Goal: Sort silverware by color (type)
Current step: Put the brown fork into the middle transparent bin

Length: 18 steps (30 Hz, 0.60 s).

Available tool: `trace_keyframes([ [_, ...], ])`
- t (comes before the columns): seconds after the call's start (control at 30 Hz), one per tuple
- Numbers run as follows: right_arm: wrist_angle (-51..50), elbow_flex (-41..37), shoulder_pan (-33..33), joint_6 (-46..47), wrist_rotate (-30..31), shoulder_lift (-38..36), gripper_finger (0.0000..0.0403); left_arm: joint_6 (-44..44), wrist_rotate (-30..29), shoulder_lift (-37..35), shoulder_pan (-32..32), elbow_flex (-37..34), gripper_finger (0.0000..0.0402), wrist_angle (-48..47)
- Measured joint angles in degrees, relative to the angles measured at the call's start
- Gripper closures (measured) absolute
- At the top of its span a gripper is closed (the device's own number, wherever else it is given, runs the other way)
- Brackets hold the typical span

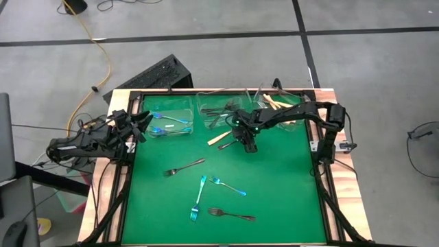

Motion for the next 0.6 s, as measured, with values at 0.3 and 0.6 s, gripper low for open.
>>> trace_keyframes([
  [0.3, -3.61, 0.07, 1.40, 4.90, 3.31, 0.46, 0.0359, -0.02, 0.00, -0.01, 0.01, 0.00, 0.0256, 0.00],
  [0.6, -6.27, 0.91, 3.75, 7.83, 4.35, 0.11, 0.0379, -0.11, 0.00, -0.01, 0.01, 0.00, 0.0256, 0.00],
])
